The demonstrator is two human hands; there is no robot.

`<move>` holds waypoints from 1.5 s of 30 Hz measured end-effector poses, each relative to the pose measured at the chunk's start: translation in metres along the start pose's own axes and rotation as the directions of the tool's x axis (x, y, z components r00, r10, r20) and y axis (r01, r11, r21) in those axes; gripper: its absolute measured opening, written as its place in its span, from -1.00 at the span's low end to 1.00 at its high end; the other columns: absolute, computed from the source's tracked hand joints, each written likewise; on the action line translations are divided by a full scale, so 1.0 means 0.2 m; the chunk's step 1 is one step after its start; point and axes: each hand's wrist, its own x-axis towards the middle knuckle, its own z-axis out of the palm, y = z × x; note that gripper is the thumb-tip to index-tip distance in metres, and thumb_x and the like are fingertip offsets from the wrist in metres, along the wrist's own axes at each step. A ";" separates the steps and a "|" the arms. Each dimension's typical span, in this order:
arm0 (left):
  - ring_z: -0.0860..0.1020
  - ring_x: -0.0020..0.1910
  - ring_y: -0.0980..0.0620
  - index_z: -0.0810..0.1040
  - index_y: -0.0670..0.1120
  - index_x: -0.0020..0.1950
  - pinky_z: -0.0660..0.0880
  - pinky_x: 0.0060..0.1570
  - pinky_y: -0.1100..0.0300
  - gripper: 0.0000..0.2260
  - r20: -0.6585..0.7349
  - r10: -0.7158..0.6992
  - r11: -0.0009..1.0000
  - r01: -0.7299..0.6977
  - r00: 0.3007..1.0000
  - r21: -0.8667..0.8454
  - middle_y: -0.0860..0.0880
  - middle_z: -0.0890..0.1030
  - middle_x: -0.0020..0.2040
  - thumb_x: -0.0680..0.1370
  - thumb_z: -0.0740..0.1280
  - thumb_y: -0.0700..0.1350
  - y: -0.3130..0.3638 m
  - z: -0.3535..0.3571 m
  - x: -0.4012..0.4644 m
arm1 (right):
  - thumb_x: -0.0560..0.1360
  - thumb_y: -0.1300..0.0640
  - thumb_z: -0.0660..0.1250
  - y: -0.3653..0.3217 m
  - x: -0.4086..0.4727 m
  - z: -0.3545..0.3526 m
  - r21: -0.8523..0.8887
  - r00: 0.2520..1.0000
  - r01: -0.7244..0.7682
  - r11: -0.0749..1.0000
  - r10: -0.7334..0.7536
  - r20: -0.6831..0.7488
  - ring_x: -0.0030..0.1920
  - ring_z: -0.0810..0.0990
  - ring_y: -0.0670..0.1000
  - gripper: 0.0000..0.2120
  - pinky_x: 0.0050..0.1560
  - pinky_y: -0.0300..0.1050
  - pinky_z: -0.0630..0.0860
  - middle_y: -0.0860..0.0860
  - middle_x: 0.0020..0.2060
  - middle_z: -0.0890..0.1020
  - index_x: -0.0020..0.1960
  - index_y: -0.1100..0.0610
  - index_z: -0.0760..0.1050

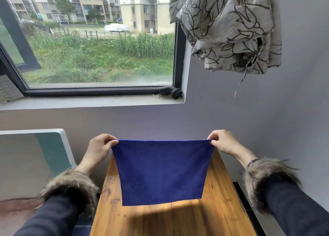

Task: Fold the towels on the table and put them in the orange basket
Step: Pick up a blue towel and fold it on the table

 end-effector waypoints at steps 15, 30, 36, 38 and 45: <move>0.55 -0.19 0.05 0.59 -0.14 -0.11 0.41 -0.17 0.42 -0.96 -0.151 0.042 0.995 -0.055 0.988 -0.087 -0.01 0.62 -0.18 0.51 0.35 -0.25 -0.01 0.06 0.08 | 0.43 0.34 0.27 0.00 0.13 0.10 0.091 0.922 0.111 0.990 -0.068 -0.382 -0.18 0.52 0.07 -0.88 -0.14 -0.21 0.35 0.09 -0.18 0.61 -0.15 0.18 0.55; 0.55 -0.19 0.07 0.55 -0.02 -0.25 0.36 -0.26 0.34 -0.85 0.541 -0.405 0.914 0.301 0.737 0.274 0.05 0.61 -0.26 0.50 0.34 -0.22 -0.56 0.41 -0.97 | 0.37 0.34 0.27 0.61 -0.70 0.75 -0.097 0.885 -0.282 0.954 0.298 0.357 -0.26 0.49 -0.01 -0.80 -0.38 -0.27 0.30 0.01 -0.29 0.59 -0.31 0.06 0.47; 0.55 -0.17 0.11 0.56 0.01 -0.25 0.38 -0.21 0.34 -0.83 0.565 -0.427 0.903 0.365 0.706 0.227 0.07 0.62 -0.23 0.51 0.35 -0.21 -0.60 0.46 -1.00 | 0.39 0.34 0.31 0.71 -0.76 0.81 -0.045 0.812 -0.433 0.900 0.411 0.414 -0.19 0.53 0.01 -0.82 -0.29 -0.24 0.41 0.03 -0.23 0.61 -0.27 0.08 0.53; 0.56 -0.16 0.10 0.58 -0.01 -0.22 0.38 -0.20 0.31 -0.87 0.523 -0.418 0.908 0.366 0.743 0.205 0.04 0.63 -0.21 0.51 0.36 -0.19 -0.60 0.48 -0.94 | 0.40 0.36 0.33 0.71 -0.71 0.81 0.069 0.814 -0.489 0.870 0.426 0.396 -0.17 0.53 0.03 -0.86 -0.17 -0.19 0.43 0.07 -0.22 0.61 -0.22 0.15 0.55; 0.56 -0.09 0.07 0.63 -0.11 -0.10 0.40 -0.04 0.21 -0.95 0.371 -0.411 0.910 0.398 0.833 0.117 0.00 0.64 -0.14 0.50 0.38 -0.18 -0.68 0.62 -0.64 | 0.48 0.39 0.29 0.72 -0.43 0.90 0.498 0.809 -0.586 0.639 0.493 0.318 -0.25 0.52 -0.05 -0.88 -0.30 -0.35 0.51 0.06 -0.26 0.57 0.00 0.31 0.52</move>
